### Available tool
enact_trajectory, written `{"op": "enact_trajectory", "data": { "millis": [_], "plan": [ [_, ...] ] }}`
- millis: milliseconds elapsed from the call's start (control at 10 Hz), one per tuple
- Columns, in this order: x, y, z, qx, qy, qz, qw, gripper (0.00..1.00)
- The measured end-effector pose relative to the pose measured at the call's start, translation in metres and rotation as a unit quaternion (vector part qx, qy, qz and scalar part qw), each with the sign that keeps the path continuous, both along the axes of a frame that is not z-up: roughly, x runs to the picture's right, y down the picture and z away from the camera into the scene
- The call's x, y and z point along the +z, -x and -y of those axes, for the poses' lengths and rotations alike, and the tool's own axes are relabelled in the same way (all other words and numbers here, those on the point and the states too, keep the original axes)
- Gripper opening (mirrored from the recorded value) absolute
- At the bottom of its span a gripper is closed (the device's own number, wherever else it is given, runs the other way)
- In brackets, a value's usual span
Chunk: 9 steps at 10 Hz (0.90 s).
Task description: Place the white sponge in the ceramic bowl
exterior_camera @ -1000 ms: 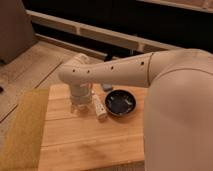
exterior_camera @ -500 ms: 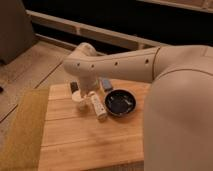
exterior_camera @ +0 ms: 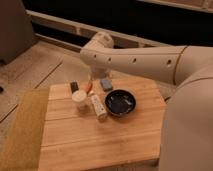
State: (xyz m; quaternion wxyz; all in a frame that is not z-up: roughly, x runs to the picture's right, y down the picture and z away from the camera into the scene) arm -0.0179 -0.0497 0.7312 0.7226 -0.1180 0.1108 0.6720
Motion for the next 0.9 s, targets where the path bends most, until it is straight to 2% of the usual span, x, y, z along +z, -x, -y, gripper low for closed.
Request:
{"op": "enact_trajectory", "data": {
  "millis": [300,500,600,700,900],
  "plan": [
    [-0.001,0.005,-0.002,-0.004,0.001,0.005,1.0000,0.65],
    [0.006,-0.001,-0.011,-0.027,0.007,-0.005,0.9996,0.65],
    [0.011,-0.009,-0.007,-0.038,-0.002,-0.014,0.9992,0.65],
    [0.017,-0.015,0.004,-0.046,-0.023,-0.019,0.9985,0.65],
    [0.034,-0.015,0.019,-0.059,-0.053,-0.008,0.9969,0.65]
  ]
}}
